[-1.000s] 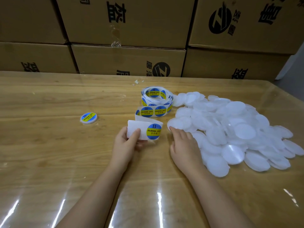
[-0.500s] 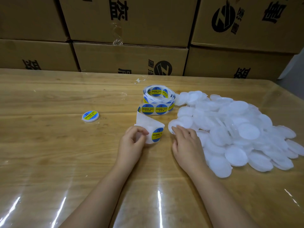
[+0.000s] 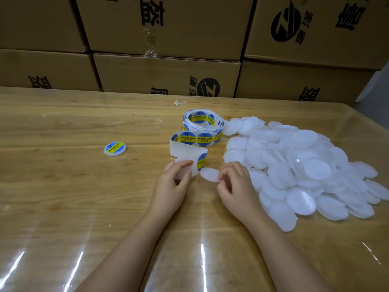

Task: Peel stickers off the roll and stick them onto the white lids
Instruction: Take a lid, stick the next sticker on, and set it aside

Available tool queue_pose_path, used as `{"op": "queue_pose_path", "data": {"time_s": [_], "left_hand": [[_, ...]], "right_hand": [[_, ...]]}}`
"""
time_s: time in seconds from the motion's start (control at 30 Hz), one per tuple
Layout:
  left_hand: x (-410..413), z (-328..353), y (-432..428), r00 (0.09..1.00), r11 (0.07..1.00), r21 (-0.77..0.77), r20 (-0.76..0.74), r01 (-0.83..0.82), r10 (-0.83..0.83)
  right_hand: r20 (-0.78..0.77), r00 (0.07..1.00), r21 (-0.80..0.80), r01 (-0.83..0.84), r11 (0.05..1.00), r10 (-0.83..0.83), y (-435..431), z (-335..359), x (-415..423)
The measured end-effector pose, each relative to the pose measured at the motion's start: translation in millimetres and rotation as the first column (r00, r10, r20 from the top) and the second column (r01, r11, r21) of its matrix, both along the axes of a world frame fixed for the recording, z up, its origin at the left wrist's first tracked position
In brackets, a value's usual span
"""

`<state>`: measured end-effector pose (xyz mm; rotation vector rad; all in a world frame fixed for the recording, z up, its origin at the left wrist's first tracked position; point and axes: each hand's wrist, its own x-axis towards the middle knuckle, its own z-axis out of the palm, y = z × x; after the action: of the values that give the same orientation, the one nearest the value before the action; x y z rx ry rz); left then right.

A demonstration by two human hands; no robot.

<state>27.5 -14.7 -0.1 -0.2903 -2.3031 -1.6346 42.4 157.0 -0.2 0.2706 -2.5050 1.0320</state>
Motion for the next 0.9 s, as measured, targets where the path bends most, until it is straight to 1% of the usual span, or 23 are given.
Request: {"op": "queue_pose_path", "data": {"time_s": [0.03, 0.07, 0.1, 0.17, 0.2, 0.27, 0.33, 0.37, 0.43, 0.5, 0.57, 0.63, 0.67, 0.73, 0.8, 0.9], "left_hand": [[0.0, -0.5, 0.1, 1.000, 1.000, -0.014, 0.001, 0.011, -0.011], [0.5, -0.7, 0.4, 0.999, 0.999, -0.028, 0.009, 0.038, -0.038], [1.4, -0.6, 0.9, 0.997, 0.996, -0.048, 0.018, 0.081, -0.081], [4.9, -0.3, 2.1, 0.983, 0.976, -0.119, 0.019, 0.184, -0.183], [6.7, -0.2, 2.7, 0.974, 0.961, -0.163, 0.009, 0.225, -0.227], [7.7, 0.1, 3.5, 0.958, 0.938, -0.213, -0.030, 0.274, -0.286], [7.6, 0.8, 3.3, 0.954, 0.942, -0.190, -0.060, 0.277, -0.293], [7.3, 1.6, 3.2, 0.958, 0.950, -0.157, -0.058, 0.269, -0.280], [6.1, 3.6, 1.9, 0.960, 0.959, -0.049, 0.005, 0.281, -0.281], [6.3, 6.3, -1.0, 0.935, 0.939, 0.084, 0.100, 0.334, -0.342], [7.6, 9.2, -4.8, 0.895, 0.904, 0.195, 0.171, 0.379, -0.412], [7.0, 9.8, -8.6, 0.879, 0.883, 0.313, 0.214, 0.351, -0.425], [5.5, 9.3, -10.7, 0.879, 0.872, 0.377, 0.236, 0.311, -0.415], [1.7, 8.2, -13.2, 0.876, 0.843, 0.476, 0.261, 0.250, -0.407], [-1.3, 6.9, -13.4, 0.876, 0.817, 0.531, 0.258, 0.225, -0.409], [-3.9, 6.2, -12.2, 0.893, 0.756, 0.640, 0.248, 0.139, -0.374]], "right_hand": [[0.036, 0.998, -0.161, -0.039, 0.986, 0.046, -0.6, 2.0, 1.0], [0.093, 0.993, -0.290, -0.048, 0.956, 0.078, -0.8, 3.9, 1.7], [0.159, 0.982, -0.361, -0.038, 0.932, 0.102, -0.8, 4.9, 2.0], [0.252, 0.955, -0.381, -0.049, 0.923, 0.155, -1.1, 4.3, 3.3], [0.274, 0.944, -0.379, -0.071, 0.923, 0.185, -1.4, 3.1, 3.6], [0.281, 0.935, -0.406, -0.090, 0.910, 0.218, -2.8, 1.6, 3.8], [0.265, 0.945, -0.442, -0.058, 0.895, 0.192, -5.3, 0.5, 3.2], [0.242, 0.957, -0.461, -0.031, 0.887, 0.159, -6.4, 0.0, 2.5], [0.147, 0.984, -0.470, -0.018, 0.882, 0.098, -6.8, -0.3, 1.9], [0.037, 0.993, -0.404, -0.090, 0.911, 0.114, -7.1, 3.1, 2.4], [-0.007, 0.986, -0.280, -0.162, 0.946, 0.166, -7.7, 4.7, 2.1], [-0.006, 0.985, -0.191, -0.173, 0.966, 0.175, -8.6, 5.0, 2.8], [-0.003, 0.985, -0.185, -0.170, 0.968, 0.173, -9.3, 5.9, 4.0], [0.016, 0.981, -0.212, -0.183, 0.960, 0.191, -10.3, 8.5, 6.9], [0.078, 0.972, -0.263, -0.194, 0.945, 0.221, -10.1, 10.7, 9.4], [0.170, 0.964, -0.323, -0.143, 0.936, 0.206, -8.4, 10.1, 11.1]]}}
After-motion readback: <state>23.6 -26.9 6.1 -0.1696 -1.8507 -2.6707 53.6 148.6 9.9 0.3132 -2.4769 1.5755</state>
